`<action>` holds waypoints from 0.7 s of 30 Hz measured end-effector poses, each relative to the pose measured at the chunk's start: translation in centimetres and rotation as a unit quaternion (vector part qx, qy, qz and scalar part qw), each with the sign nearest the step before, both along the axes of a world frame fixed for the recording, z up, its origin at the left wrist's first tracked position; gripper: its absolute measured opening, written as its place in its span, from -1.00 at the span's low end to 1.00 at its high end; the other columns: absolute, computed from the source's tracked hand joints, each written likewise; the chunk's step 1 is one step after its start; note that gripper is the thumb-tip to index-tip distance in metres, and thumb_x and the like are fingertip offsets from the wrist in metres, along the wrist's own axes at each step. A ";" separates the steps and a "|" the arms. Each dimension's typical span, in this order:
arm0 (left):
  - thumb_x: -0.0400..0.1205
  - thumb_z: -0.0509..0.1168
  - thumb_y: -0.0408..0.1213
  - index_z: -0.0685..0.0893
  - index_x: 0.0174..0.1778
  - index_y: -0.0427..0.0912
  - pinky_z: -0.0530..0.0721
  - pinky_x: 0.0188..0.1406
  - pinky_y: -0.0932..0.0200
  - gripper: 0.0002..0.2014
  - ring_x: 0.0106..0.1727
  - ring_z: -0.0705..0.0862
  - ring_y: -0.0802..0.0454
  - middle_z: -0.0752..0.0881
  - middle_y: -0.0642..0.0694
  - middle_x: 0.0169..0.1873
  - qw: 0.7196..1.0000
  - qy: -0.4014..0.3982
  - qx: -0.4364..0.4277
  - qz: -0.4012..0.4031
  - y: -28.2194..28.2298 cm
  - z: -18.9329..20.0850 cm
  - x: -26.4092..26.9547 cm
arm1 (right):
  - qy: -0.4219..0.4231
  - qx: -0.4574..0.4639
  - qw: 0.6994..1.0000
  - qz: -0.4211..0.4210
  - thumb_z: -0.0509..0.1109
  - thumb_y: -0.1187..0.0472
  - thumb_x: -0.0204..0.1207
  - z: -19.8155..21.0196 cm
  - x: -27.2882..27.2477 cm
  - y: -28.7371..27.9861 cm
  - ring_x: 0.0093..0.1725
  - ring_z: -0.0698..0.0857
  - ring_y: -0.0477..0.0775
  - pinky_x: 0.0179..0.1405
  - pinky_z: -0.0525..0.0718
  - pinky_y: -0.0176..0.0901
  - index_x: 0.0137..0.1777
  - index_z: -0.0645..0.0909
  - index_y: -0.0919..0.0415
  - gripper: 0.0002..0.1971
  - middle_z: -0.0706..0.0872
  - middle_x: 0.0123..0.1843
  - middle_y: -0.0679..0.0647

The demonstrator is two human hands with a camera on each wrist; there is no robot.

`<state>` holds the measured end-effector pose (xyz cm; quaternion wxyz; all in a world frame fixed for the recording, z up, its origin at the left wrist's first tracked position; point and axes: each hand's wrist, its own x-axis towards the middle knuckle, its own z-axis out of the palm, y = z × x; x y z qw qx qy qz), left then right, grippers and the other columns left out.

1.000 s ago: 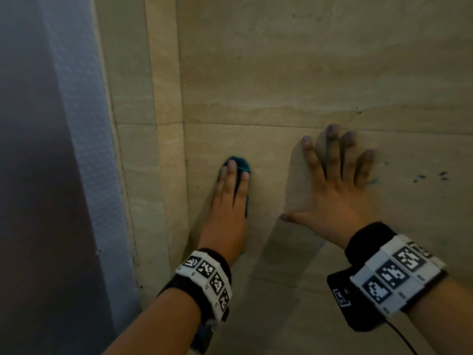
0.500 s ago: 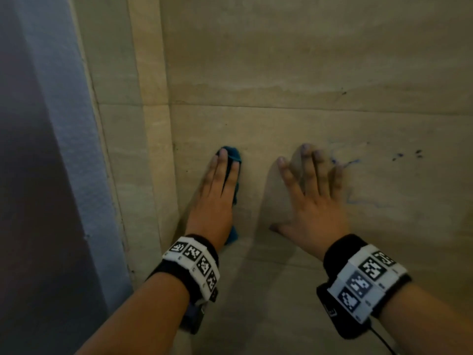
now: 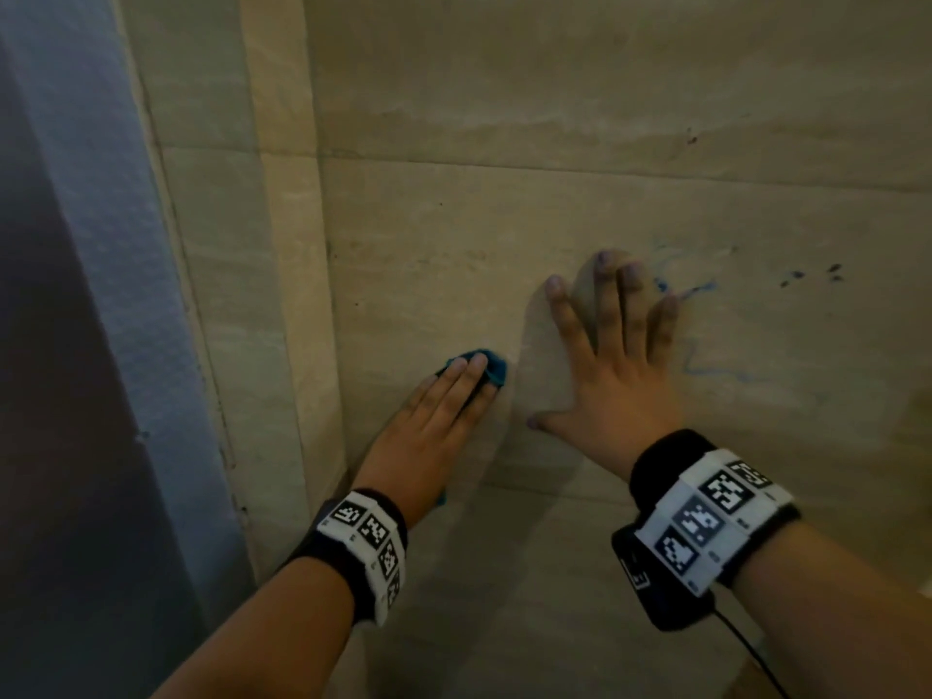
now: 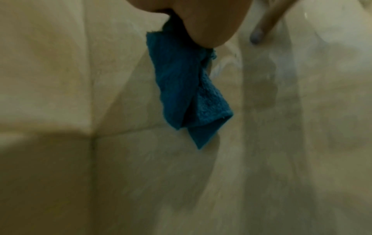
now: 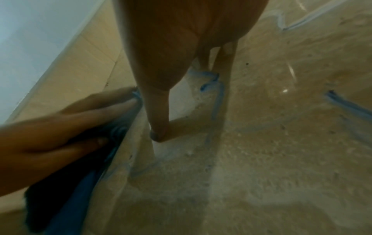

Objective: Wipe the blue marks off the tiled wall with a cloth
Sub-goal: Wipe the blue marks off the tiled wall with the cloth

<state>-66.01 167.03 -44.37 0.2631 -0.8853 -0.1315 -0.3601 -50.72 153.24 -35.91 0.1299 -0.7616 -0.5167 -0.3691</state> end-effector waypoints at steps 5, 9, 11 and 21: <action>0.19 0.54 -0.65 0.22 0.58 -0.25 0.13 0.53 -0.14 0.03 0.60 0.14 -0.20 0.11 -0.22 0.61 0.995 -0.075 -0.057 0.013 -1.4 2.9 0.6 | 0.000 0.010 1.000 -0.003 0.65 -0.32 -0.10 -0.2 0.1 0.2 0.62 -0.36 0.28 0.50 -0.33 0.46 0.68 -0.18 0.04 0.44 -0.28 0.67 0.19; 0.26 0.50 -0.63 0.25 0.55 -0.26 0.21 0.57 -0.12 -0.07 0.54 0.22 -0.21 0.21 -0.20 0.50 0.993 -0.117 -0.030 -0.017 -1.5 4.1 2.1 | -0.004 0.008 1.000 0.004 0.65 -0.31 -0.09 -0.2 0.3 0.3 0.64 -0.30 0.31 0.49 -0.35 0.45 0.68 -0.17 0.04 0.43 -0.27 0.67 0.20; 0.39 0.35 -0.61 0.23 0.56 -0.24 0.19 0.59 -0.08 -0.21 0.54 0.22 -0.19 0.21 -0.17 0.51 0.992 -0.122 -0.017 -0.040 -1.1 3.7 2.3 | -0.004 0.004 1.000 -0.001 0.62 -0.33 -0.07 -0.2 0.3 0.3 0.63 -0.36 0.29 0.48 -0.37 0.45 0.68 -0.22 0.03 0.43 -0.33 0.66 0.19; 0.59 0.00 -0.51 0.01 0.68 -0.19 0.09 0.61 -0.05 -0.31 0.69 -0.09 -0.07 0.29 -0.18 0.52 0.996 -0.050 0.060 -0.052 0.1 -2.8 1.1 | 0.001 0.007 1.000 0.013 0.57 -0.38 -0.01 -0.2 0.4 0.4 0.62 -0.39 0.28 0.47 -0.41 0.44 0.68 -0.23 0.03 0.39 -0.28 0.67 0.19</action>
